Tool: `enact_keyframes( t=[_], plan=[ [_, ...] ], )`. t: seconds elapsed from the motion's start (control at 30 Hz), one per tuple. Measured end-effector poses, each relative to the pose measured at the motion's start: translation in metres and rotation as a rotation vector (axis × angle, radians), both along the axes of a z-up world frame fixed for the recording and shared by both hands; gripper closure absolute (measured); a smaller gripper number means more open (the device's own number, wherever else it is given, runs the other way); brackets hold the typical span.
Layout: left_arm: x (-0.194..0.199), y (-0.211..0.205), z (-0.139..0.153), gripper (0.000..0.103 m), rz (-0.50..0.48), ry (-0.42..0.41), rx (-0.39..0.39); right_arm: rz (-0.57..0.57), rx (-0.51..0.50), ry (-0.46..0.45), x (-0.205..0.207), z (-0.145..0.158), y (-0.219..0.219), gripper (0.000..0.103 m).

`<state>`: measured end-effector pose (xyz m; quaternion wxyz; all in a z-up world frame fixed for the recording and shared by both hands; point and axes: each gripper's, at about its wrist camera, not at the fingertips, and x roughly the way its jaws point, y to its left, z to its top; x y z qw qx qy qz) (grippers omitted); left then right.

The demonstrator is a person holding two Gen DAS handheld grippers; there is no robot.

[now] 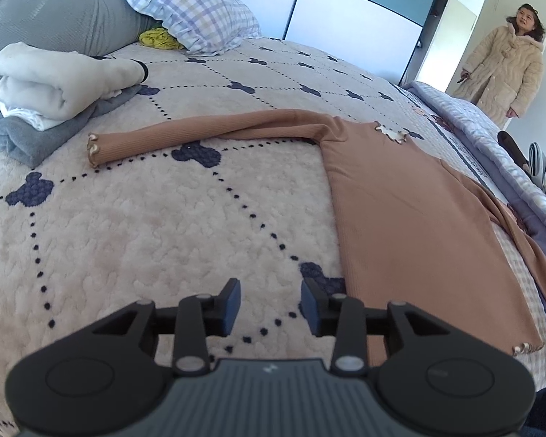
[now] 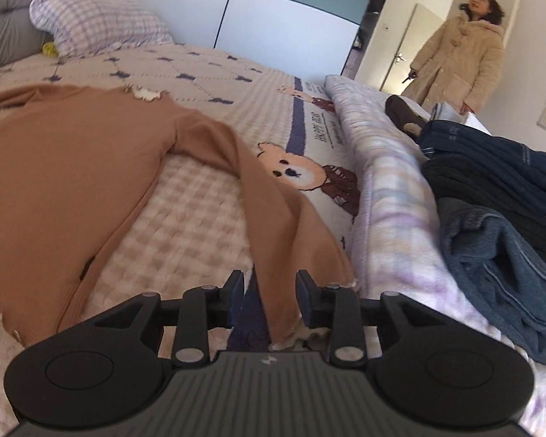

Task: Fold clothes
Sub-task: 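Lift the sleeve with the right gripper and fold it across the body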

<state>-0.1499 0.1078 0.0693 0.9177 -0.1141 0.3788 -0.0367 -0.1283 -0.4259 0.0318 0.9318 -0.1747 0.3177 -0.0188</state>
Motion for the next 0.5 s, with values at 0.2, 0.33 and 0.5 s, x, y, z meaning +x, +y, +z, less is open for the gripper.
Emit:
enact_keyframes(
  t=[0.2,0.33,0.5],
  plan=[
    [-0.001,0.004,-0.003,0.063,0.008,0.011,0.004,-0.067,-0.198,0.044,0.029,-0.036,0.01,0.074],
    [-0.002,0.007,-0.005,0.063,0.01,0.016,0.007,-0.147,-0.089,0.053,0.039,-0.03,-0.01,0.099],
    [0.0,0.006,-0.008,0.063,0.006,0.018,-0.001,-0.2,0.299,-0.022,0.028,0.012,-0.044,0.099]
  ],
)
